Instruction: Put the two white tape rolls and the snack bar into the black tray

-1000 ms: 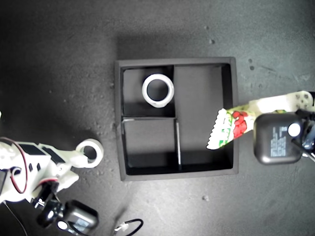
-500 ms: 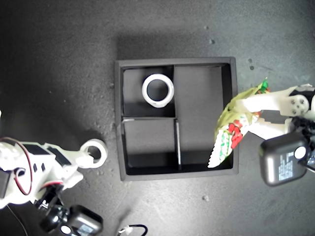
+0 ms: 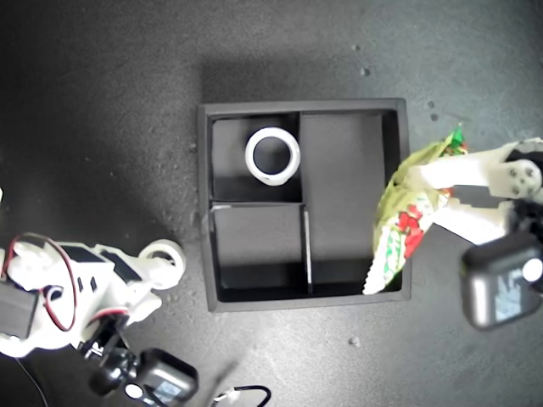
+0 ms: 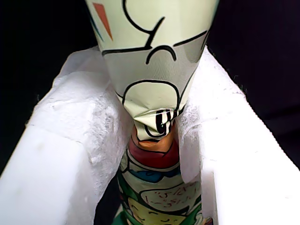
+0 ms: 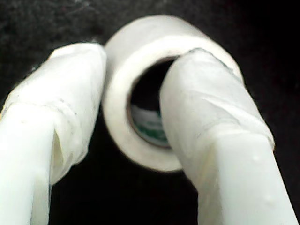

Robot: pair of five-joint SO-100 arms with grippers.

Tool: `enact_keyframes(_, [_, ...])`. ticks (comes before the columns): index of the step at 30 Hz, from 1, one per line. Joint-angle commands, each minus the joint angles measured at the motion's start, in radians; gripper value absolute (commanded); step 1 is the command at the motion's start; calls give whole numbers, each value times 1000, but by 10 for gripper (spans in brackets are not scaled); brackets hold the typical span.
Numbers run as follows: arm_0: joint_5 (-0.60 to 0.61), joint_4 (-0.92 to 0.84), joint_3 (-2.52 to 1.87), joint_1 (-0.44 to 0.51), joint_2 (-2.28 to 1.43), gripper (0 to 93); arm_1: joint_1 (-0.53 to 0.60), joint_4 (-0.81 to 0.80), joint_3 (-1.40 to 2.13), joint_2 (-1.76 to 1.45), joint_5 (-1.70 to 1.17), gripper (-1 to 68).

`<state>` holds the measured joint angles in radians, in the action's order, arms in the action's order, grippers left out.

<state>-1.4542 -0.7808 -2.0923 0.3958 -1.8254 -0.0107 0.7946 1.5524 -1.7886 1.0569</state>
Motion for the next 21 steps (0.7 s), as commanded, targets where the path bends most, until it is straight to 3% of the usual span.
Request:
enact_keyframes(1, [-23,14,6,8,6,87,41,15,-95,-20,-399,-6])
enact_keyframes(3, [-32,14,0,9,9,87,89,61,-109,-17,-661,-5])
enact_keyframes(6, [-41,14,-11,11,11,87,121,106,-71,-12,-821,-3])
enact_keyframes(11, [-49,14,-18,14,26,87,83,63,-12,-11,-644,-6])
enact_keyframes(15, [-52,35,-17,12,63,90,78,51,34,-11,-696,-6])
enact_keyframes(21, [-63,89,-21,-5,143,84,34,-114,104,43,-844,-4])
